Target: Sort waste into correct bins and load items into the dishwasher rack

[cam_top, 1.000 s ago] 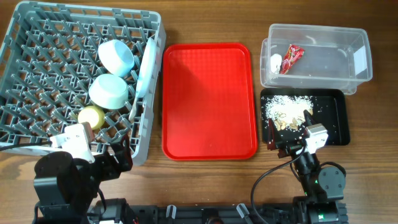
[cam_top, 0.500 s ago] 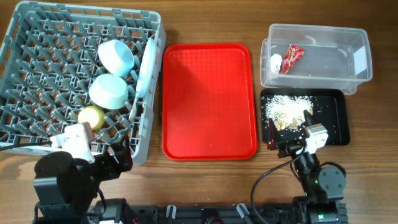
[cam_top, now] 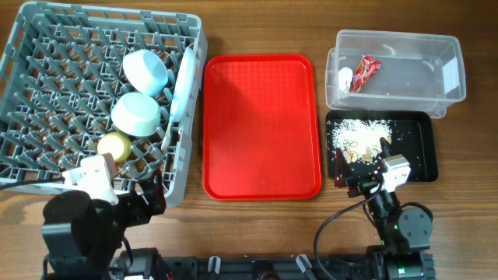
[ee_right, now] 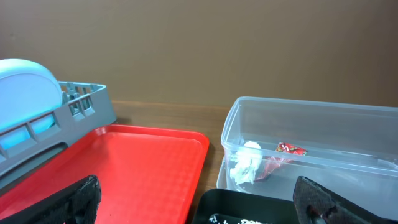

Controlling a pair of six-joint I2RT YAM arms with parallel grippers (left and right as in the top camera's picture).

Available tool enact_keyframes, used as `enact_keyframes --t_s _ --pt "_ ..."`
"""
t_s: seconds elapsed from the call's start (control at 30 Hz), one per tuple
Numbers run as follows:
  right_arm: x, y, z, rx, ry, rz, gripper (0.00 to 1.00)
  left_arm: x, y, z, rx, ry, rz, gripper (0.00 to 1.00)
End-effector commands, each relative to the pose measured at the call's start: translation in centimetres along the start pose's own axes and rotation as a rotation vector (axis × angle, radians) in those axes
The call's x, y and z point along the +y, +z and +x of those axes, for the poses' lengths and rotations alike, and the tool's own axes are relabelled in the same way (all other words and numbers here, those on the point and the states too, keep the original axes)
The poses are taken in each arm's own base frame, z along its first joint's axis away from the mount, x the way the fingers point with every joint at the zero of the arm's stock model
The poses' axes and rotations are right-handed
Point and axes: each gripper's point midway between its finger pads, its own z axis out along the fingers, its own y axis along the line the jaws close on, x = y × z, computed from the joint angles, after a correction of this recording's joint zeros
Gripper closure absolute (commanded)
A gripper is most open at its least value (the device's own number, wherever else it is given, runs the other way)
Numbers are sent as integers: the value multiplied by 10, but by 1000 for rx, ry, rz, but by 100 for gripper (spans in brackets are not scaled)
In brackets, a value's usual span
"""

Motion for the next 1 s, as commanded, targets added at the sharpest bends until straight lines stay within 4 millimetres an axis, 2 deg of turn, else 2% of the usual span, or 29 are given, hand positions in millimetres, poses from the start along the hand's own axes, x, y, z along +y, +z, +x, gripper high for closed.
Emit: enact_keyframes --t_s 0.0,0.1,0.17,0.3,0.47,0.6,0.87,0.97 --pt "5 -1 -3 -16 -15 -22 0 5 -9 -3 -63 23 -27 0" --pt "5 -1 -3 -16 -15 -22 0 6 -8 -3 -123 29 -12 0" --pt "5 -1 -3 -16 -15 -22 0 8 0 -1 -170 33 -2 0" --pt "5 -1 -3 -16 -15 -22 0 12 27 10 -243 33 29 0" --pt "5 -1 -3 -16 -15 -22 0 7 66 27 -328 58 134 0" --pt "5 -1 -3 -16 -15 -22 0 4 88 26 -422 55 196 0" --pt "5 -1 -3 -16 -15 -22 0 6 103 11 -608 64 229 0" --pt "5 -1 -3 -16 -15 -22 0 8 104 12 -614 113 199 0"
